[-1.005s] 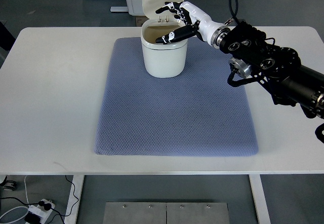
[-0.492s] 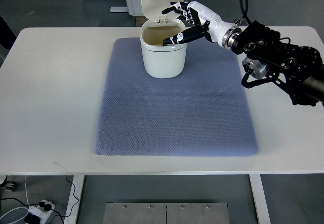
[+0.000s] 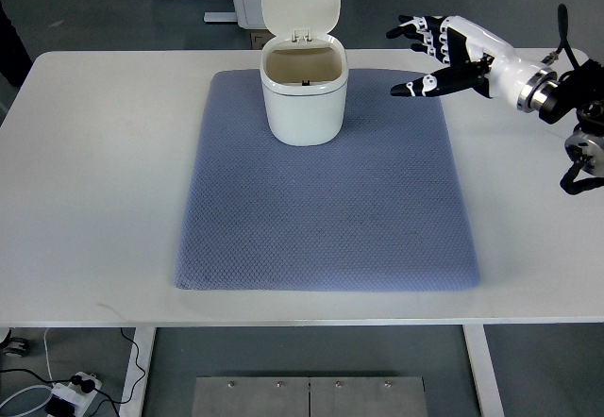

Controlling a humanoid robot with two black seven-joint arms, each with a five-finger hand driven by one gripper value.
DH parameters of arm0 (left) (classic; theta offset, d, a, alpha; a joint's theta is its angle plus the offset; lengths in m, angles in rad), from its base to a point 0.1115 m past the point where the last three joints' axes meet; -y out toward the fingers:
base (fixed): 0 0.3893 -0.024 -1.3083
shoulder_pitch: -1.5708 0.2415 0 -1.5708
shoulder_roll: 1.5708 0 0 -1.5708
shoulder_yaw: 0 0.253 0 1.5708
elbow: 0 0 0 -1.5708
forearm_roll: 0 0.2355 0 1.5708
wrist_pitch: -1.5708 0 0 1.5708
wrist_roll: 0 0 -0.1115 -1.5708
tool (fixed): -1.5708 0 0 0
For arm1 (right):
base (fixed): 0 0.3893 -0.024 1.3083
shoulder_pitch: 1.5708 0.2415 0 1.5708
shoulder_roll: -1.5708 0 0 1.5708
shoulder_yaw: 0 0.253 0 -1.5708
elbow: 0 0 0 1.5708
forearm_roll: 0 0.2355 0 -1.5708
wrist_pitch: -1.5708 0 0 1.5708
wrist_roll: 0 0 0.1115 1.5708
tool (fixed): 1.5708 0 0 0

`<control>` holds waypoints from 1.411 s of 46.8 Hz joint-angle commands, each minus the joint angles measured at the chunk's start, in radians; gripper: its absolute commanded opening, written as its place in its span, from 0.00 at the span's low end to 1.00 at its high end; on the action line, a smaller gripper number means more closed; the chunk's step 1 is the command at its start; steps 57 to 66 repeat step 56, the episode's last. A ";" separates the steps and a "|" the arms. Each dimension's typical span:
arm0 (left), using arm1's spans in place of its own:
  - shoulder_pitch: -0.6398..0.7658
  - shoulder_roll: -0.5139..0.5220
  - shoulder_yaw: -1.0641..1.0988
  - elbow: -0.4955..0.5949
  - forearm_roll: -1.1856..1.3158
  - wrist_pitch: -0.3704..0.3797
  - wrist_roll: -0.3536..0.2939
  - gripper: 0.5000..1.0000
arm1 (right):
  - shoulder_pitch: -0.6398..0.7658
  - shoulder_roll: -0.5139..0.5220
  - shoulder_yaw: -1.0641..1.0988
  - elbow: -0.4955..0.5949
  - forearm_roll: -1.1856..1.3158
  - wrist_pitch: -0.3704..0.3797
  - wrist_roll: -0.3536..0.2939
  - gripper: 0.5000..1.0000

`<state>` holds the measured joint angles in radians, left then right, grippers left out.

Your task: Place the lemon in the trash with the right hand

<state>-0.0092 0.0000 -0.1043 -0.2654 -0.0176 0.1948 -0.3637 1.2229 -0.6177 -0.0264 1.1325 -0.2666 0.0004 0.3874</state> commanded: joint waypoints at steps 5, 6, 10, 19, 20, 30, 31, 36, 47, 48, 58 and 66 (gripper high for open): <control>0.000 0.000 0.000 0.000 0.001 0.000 0.000 1.00 | -0.120 -0.053 0.120 -0.025 0.046 0.001 0.019 1.00; 0.000 0.000 0.000 0.000 -0.001 0.000 0.000 1.00 | -0.137 -0.053 0.137 -0.033 0.062 0.001 0.018 1.00; 0.000 0.000 0.000 0.000 -0.001 0.000 0.000 1.00 | -0.189 -0.044 0.192 -0.071 0.136 0.007 0.011 1.00; 0.000 0.000 0.000 0.000 0.001 0.000 0.000 1.00 | -0.232 0.056 0.218 -0.227 0.302 0.013 -0.038 1.00; 0.000 0.000 0.000 0.000 -0.001 0.000 0.000 1.00 | -0.232 0.073 0.218 -0.255 0.317 0.015 -0.047 1.00; 0.000 0.000 0.000 0.000 0.001 0.000 0.000 1.00 | -0.279 0.159 0.312 -0.385 0.458 0.033 -0.088 1.00; 0.000 0.000 0.000 0.000 0.001 0.000 0.000 1.00 | -0.289 0.164 0.330 -0.392 0.461 0.038 -0.090 1.00; 0.000 0.000 0.000 0.000 0.001 0.000 0.000 1.00 | -0.330 0.203 0.413 -0.422 0.469 0.038 -0.116 1.00; 0.000 0.000 0.000 0.000 -0.001 0.000 0.000 1.00 | -0.390 0.302 0.531 -0.510 0.471 0.035 -0.145 1.00; -0.002 0.000 0.000 0.000 0.001 0.000 0.000 1.00 | -0.395 0.303 0.537 -0.510 0.471 0.035 -0.145 1.00; -0.002 0.000 0.000 0.000 0.001 0.000 0.000 1.00 | -0.405 0.328 0.543 -0.508 0.471 0.035 -0.145 1.00; -0.002 0.000 0.000 0.000 0.001 0.000 0.000 1.00 | -0.405 0.328 0.543 -0.508 0.471 0.035 -0.145 1.00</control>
